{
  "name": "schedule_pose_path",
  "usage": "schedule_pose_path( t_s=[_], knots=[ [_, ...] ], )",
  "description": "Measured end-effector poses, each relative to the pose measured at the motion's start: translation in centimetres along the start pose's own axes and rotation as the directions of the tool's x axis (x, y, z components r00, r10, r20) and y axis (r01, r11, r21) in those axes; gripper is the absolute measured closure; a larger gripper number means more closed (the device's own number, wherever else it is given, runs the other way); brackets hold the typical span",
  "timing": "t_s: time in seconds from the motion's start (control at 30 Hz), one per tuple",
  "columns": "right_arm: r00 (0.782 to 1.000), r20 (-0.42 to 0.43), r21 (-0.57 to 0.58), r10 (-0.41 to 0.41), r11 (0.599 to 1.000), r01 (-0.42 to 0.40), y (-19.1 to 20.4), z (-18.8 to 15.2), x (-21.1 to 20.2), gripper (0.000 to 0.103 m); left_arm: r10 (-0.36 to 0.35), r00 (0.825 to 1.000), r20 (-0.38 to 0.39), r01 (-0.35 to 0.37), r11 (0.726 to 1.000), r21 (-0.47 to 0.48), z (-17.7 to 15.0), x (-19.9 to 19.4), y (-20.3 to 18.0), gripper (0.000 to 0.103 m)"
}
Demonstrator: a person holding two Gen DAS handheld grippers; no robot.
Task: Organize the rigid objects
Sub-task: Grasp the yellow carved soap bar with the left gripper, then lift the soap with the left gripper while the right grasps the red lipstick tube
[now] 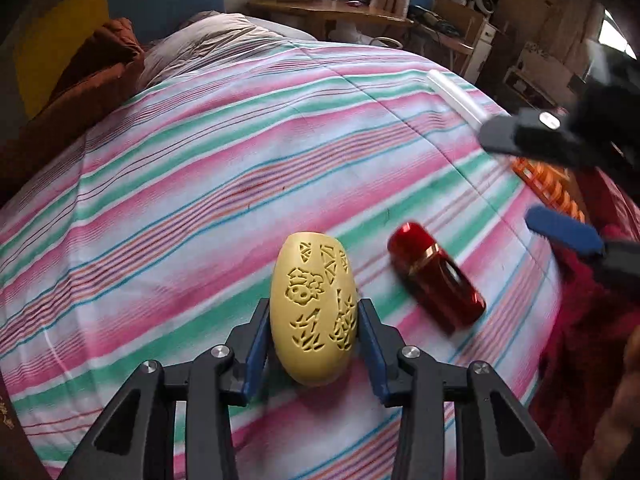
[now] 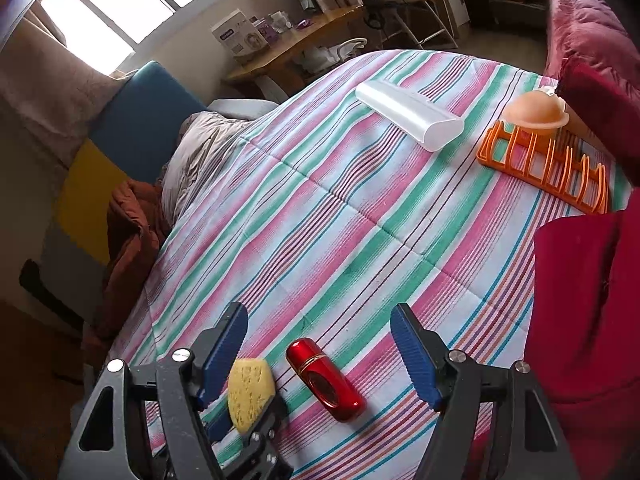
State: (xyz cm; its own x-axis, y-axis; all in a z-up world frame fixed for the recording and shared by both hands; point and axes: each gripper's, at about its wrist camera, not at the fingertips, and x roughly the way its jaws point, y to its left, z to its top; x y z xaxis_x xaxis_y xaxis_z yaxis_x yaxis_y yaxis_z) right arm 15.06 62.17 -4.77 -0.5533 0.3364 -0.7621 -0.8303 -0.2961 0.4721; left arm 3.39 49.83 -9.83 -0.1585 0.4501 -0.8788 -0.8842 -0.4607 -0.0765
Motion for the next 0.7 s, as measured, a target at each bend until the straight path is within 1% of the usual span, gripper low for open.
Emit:
schedule_pose_path(
  t_s=[0.03,0.13,0.17,0.27,0.33,0.47,0.5,0.57,0.7],
  knots=[
    [1.0,-0.011,-0.007,0.003,1.0,-0.003,0.1,0.0,0.2,0.029,0.002,1.0,0.002,-0.002,1.0,-0.001,-0.3,-0.3,0.2,0.061],
    [0.997,-0.079,-0.05,0.015,0.999,-0.019,0.9,-0.6,1.4,0.029,0.011,1.0,0.012,-0.011,1.0,-0.026,-2.6,-1.6,1.4,0.061],
    [0.996,-0.09,-0.058,0.012,0.998,-0.018,1.3,-0.8,1.7,0.029,0.024,1.0,0.016,-0.023,0.999,-0.035,-3.6,-2.2,1.9,0.061],
    [0.991,-0.133,-0.142,0.011,0.989,-0.03,2.8,-1.5,2.5,0.028,0.057,0.998,0.028,-0.056,0.997,-0.055,-5.9,-3.5,2.9,0.061],
    [0.991,-0.133,-0.153,-0.003,0.988,-0.017,3.2,-1.9,2.7,0.028,0.089,0.995,0.036,-0.086,0.994,-0.068,-7.4,-4.4,3.5,0.061],
    [0.989,-0.147,-0.155,-0.013,0.988,-0.01,3.0,-2.1,3.0,0.028,0.12,0.992,0.049,-0.115,0.988,-0.107,-9.7,-5.9,4.6,0.061],
    [0.994,-0.097,-0.071,-0.052,0.996,0.045,2.9,-2.0,3.0,0.028,0.132,0.99,0.055,-0.126,0.987,-0.104,-10.2,-6.1,4.7,0.061],
    [0.994,-0.092,-0.062,-0.061,0.997,0.056,2.6,-2.0,2.9,0.028,0.147,0.987,0.068,-0.14,0.985,-0.098,-10.9,-6.5,4.6,0.061],
    [0.993,-0.089,-0.059,-0.079,0.996,0.074,2.5,-2.0,2.9,0.028,0.156,0.983,0.092,-0.146,0.983,-0.109,-12.3,-7.3,5.2,0.061]
  ],
)
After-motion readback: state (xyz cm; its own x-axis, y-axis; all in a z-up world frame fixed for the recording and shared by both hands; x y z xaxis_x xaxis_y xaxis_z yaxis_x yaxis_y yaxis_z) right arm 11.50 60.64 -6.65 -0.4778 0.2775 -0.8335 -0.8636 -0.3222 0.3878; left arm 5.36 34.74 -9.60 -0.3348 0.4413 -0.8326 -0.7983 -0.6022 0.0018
